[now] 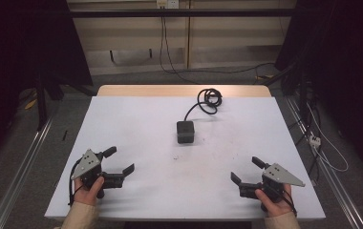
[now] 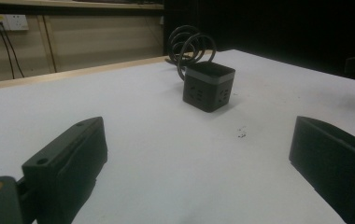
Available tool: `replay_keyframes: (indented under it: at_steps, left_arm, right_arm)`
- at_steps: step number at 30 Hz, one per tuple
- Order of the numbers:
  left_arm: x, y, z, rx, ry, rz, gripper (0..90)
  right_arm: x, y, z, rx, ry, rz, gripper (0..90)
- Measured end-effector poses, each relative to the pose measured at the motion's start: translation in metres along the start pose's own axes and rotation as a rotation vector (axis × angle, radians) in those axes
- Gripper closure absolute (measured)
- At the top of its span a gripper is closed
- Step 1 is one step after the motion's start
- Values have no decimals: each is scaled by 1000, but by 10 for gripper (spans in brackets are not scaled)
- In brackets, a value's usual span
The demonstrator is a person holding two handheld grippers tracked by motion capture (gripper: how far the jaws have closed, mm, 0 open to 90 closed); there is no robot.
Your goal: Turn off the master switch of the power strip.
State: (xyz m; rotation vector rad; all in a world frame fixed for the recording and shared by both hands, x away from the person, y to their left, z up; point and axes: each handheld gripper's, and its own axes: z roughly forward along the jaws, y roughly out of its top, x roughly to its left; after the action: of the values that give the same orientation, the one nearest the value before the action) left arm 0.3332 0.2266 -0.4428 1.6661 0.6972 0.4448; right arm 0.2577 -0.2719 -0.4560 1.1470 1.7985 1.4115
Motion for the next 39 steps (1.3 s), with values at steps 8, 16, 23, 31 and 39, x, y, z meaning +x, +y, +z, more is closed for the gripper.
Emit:
replay_keyframes:
  at_steps: [8,16,23,31,39]
  left_arm:
    - [1,0,0,-1,-3,1,42]
    - [1,0,0,-3,-6,1,42]
    - [0,0,0,6,-5,5,42]
    - [0,0,0,3,-7,4,42]
    - [0,0,1,5,-9,9,42]
  right_arm:
    - [2,2,4,-7,-2,4,25]
    - [2,7,12,-11,1,12,26]
    - [3,12,20,-17,-2,8,30]
    - [3,15,29,-6,12,5,31]
    - [5,19,38,-3,13,-2,36]
